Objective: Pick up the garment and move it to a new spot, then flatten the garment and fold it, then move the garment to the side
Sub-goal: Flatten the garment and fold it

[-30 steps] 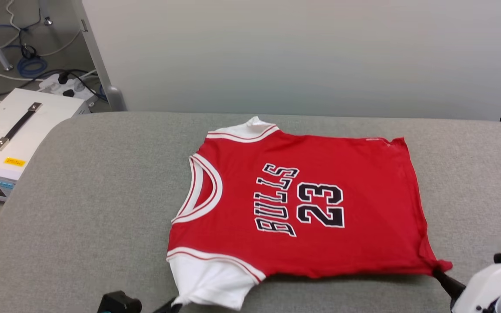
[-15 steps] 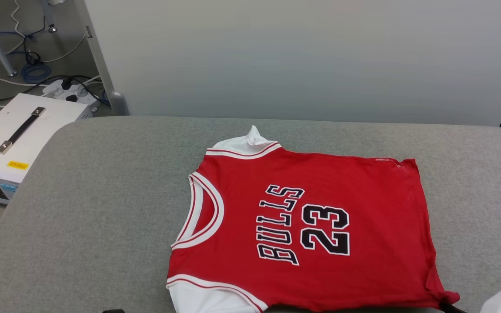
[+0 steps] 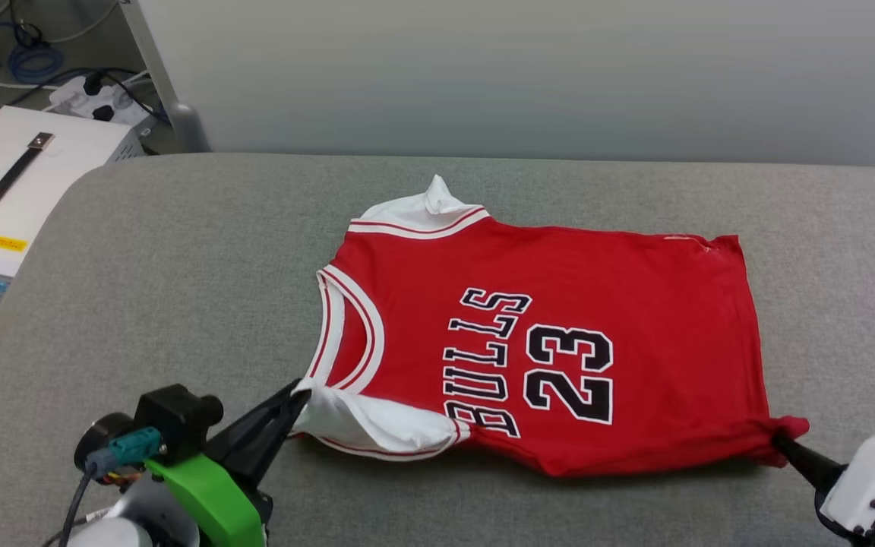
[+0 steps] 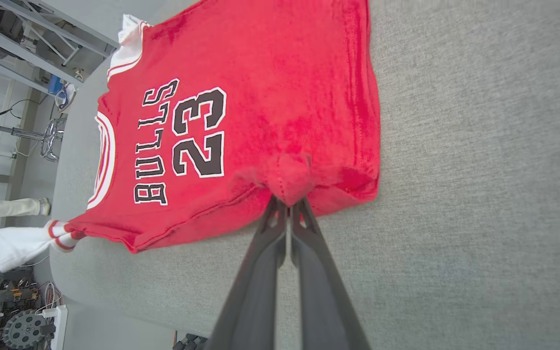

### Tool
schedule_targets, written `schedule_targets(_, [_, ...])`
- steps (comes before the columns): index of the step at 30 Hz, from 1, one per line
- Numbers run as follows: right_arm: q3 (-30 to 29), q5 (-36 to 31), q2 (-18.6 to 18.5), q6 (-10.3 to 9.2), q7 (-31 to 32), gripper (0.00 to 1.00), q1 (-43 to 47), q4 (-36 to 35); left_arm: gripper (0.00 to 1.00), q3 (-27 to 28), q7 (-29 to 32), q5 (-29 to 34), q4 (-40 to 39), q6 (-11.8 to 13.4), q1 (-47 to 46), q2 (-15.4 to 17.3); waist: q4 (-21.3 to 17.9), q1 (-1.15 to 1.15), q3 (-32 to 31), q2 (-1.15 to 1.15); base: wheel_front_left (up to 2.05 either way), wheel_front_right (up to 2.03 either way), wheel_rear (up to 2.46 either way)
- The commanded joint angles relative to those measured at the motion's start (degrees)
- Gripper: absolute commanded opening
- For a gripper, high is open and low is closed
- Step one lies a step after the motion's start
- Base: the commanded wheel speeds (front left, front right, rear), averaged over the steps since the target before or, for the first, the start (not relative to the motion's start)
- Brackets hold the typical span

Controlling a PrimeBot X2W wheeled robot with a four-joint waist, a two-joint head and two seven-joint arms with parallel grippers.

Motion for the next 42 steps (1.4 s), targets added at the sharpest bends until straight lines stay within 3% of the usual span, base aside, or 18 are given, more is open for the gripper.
schedule_targets(1, [-0.1,-0.7,0.3,-0.03,0.5,0.0,-2.1,-0.4,0.0,0.6,0.4,0.8,0.9,-0.4,-2.2,-0.5,-0.9,0.0,2.8,0.0,0.0,0.0,0.0])
schedule_targets(14, [-0.5,-8.0,1.7,-0.03,0.9,0.0,-15.4,7.2,0.0,1.1,3.2,0.9,12.6,-3.6,-14.7,-4.2,-3.0,0.0,10.9,0.0,0.0,0.0,0.0])
schedule_targets(28, [1.5,-10.5,1.3,-0.03,-1.8,0.0,-20.8,14.5,0.0,-2.1,5.4,2.5,28.8,-6.3,-23.6,-9.4,-4.2,0.0,14.7,0.0,0.0,0.0,0.0])
schedule_targets(29, [1.6,-10.5,1.3,-0.03,-1.9,0.0,-21.1,15.1,0.25,-2.3,5.7,2.4,30.0,-6.3,-24.0,-9.8,-4.2,0.0,14.8,0.0,0.0,0.0,0.0])
schedule_targets(30, [1.2,-10.4,1.4,-0.03,-2.0,0.02,-21.3,15.8,1.0,-2.5,5.9,2.6,31.4,-6.2,-24.4,-10.2,-4.3,0.0,14.8,0.0,0.0,0.0,0.0])
schedule_targets(32, [0.8,-10.8,1.4,-0.03,-2.7,1.0,-21.8,16.9,1.0,-2.8,6.5,2.5,33.8,-6.1,-25.0,-11.2,-4.2,0.0,14.7,0.0,0.0,0.0,0.0])
schedule_targets(40, [3.3,-9.9,-0.6,-0.03,-6.8,1.0,-21.2,17.4,1.0,-1.0,1.7,0.7,39.5,-4.9,-25.2,-15.0,-3.7,0.0,11.4,0.0,0.0,0.0,0.0])
schedule_targets(42, [4.5,-9.7,-1.5,-0.03,-8.1,1.0,-20.4,16.6,1.0,0.0,0.4,-0.2,40.6,-3.6,-24.4,-15.6,-3.5,0.0,10.0,0.0,0.0,0.0,0.0])
